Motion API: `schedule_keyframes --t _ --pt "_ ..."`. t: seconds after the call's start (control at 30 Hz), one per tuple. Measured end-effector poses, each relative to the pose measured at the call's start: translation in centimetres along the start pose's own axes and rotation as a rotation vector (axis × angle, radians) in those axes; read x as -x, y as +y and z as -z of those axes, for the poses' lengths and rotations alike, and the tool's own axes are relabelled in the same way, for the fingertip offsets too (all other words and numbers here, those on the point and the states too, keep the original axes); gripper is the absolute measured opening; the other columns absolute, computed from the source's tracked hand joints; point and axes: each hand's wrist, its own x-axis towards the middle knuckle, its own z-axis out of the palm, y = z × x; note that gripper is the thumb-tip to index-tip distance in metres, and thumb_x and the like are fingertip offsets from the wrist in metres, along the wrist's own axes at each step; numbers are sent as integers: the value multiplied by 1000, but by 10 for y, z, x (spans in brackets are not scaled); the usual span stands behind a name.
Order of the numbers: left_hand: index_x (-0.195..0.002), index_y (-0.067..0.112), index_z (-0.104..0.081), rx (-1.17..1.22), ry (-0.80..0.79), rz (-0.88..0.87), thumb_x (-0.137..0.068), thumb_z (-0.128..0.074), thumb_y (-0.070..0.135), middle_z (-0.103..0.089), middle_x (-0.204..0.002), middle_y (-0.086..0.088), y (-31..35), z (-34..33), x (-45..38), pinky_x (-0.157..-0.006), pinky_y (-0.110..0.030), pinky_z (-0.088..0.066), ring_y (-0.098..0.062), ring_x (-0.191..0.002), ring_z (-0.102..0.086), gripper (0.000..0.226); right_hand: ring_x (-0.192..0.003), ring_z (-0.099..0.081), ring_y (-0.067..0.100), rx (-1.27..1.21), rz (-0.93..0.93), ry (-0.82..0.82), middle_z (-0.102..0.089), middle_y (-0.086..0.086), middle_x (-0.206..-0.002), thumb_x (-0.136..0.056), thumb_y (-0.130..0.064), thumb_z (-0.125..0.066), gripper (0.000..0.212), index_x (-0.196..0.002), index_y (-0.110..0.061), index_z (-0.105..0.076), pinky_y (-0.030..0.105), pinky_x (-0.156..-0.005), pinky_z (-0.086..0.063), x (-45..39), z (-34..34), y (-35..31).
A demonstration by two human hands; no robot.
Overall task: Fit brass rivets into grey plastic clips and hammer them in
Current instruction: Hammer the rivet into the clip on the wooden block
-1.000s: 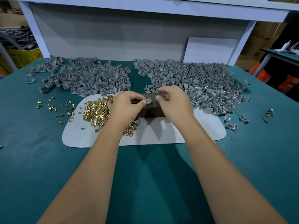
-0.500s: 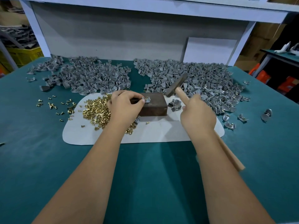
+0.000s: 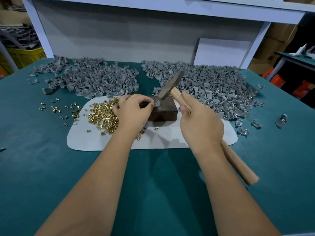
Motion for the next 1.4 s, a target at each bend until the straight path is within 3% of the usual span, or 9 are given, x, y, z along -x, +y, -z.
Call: schedule_keyframes --t 0.4,0.53,0.73,0.93,1.4 --pt "-67 46 -58 42 -1 12 -87 -65 40 -53 -87 27 5 -1 -1 -102 -44 -17 -15 -125 -32 23 -100 -61 22 -105 -101 -110 -67 -12 -111 -95 -36 -48 38 -130 -50 -49 29 -66 -34 -4 -7 7" --pt "-73 44 -65 64 13 -3 -87 -68 40 -52 -81 33 4 0 -2 -100 -44 -20 -15 -123 -35 14 -98 -61 20 -131 -127 -149 -67 -14 -113 -94 -36 -48 39 -130 -50 -49 29 -67 -38 -7 -8 10" --pt "-84 39 -73 65 30 -15 -87 -68 38 -58 -87 25 3 1 -1 -102 -46 -22 -13 -121 -39 6 -85 -59 20 -140 -122 -134 -70 -12 -104 -92 -35 -51 39 -127 -51 -52 28 -59 -32 -9 -9 10" --pt "-79 42 -71 68 39 -24 -87 -68 38 -61 -86 25 4 0 -1 -100 -48 -24 -15 -117 -46 10 -94 -62 21 -129 -107 -127 -70 -11 -108 -92 -34 -52 40 -128 -49 -51 27 -63 -32 -8 -9 9" --pt "-87 39 -75 71 48 -12 -87 -68 39 -63 -88 24 1 -2 -3 -94 -43 -23 -16 -116 -49 6 -91 -62 26 -102 -60 -117 -70 -7 -104 -92 -32 -50 40 -129 -46 -51 29 -63 -35 -5 -9 6"
